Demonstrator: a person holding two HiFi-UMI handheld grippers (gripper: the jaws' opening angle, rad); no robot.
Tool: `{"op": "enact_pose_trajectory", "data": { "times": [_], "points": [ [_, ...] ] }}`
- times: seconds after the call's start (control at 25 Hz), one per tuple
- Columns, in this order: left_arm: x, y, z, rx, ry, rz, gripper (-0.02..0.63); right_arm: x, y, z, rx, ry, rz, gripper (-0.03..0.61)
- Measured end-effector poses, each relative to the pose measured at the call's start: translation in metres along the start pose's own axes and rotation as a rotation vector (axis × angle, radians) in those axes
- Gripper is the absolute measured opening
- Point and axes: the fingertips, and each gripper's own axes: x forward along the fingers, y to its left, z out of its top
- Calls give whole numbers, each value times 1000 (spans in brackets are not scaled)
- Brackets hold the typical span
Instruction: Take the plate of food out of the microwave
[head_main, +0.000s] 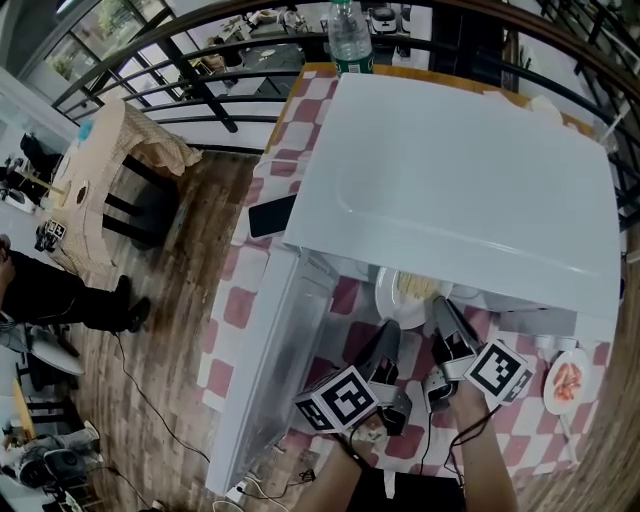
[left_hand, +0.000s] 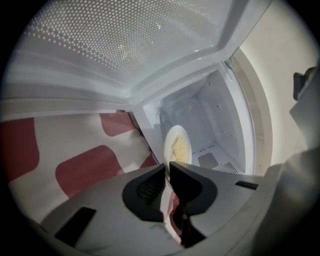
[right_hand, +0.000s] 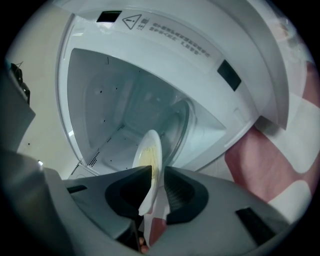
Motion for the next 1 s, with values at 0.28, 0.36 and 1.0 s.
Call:
{"op": "enact_pose_trajectory", "data": {
  "times": [0.28, 0.36, 1.0],
  "points": [
    [1, 1, 0, 2, 2, 3, 60, 5, 3, 0, -13, 14, 21, 48],
    [1, 2, 1, -1, 0, 5, 60, 3, -2, -1, -5, 17, -11, 41],
    [-1, 1, 3, 74, -13, 18, 67, 0, 0, -3, -6, -21, 8, 37]
  ]
}}
